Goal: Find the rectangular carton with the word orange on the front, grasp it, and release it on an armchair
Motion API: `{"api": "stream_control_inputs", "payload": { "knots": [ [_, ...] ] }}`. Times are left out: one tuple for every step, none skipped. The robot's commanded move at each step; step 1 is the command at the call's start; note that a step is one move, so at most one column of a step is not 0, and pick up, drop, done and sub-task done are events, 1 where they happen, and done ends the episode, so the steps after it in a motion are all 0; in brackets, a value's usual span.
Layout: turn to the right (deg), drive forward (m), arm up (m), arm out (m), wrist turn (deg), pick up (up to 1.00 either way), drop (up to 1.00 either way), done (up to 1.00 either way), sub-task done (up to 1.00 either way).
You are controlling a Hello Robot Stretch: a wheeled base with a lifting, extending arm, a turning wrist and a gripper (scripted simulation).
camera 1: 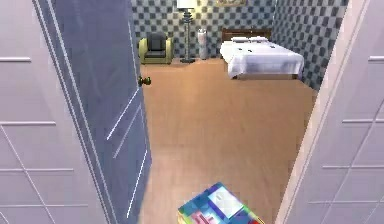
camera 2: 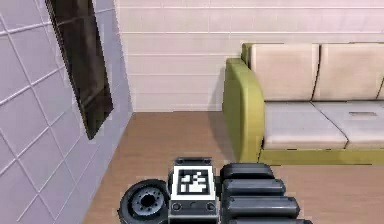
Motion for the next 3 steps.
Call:
{"api": "stream_control_inputs", "payload": {
  "knots": [
    [0.0, 0.5, 0.0, 0.0, 0.0, 0.0, 0.0, 0.0, 0.0],
    [0.0, 1.0, 0.0, 0.0, 0.0, 0.0, 0.0, 0.0, 0.0],
    [-6.0, 0.0, 0.0, 0.0, 0.0, 0.0, 0.0, 0.0, 0.0]
  ]
}}
